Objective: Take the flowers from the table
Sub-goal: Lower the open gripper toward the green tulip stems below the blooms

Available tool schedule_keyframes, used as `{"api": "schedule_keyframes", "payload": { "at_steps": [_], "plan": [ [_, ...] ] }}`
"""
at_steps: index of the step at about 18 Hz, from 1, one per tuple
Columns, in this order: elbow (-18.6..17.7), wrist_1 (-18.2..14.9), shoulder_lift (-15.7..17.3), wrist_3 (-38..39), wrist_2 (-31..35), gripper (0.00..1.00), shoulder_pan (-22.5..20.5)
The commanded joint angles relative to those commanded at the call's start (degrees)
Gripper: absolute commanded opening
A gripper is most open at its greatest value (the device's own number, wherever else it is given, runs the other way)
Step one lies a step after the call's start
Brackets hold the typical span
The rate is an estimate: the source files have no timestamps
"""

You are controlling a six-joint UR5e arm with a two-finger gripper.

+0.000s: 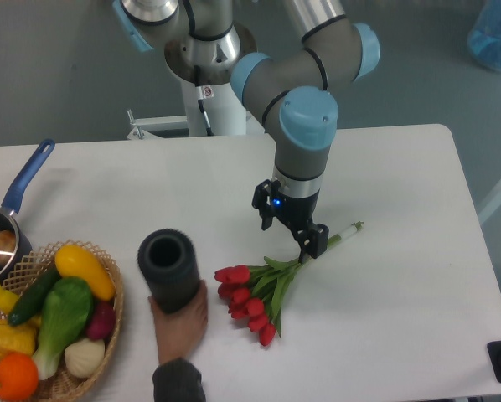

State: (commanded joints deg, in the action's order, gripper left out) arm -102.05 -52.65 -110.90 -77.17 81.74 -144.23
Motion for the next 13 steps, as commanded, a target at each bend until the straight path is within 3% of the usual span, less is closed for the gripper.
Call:
{"api": "schedule_keyframes", "payload": {
  "at_steps": [13],
  "plan": [
    [1.41, 5.89, -6.87, 0.35, 0.09, 1.00, 0.35]
  ]
}}
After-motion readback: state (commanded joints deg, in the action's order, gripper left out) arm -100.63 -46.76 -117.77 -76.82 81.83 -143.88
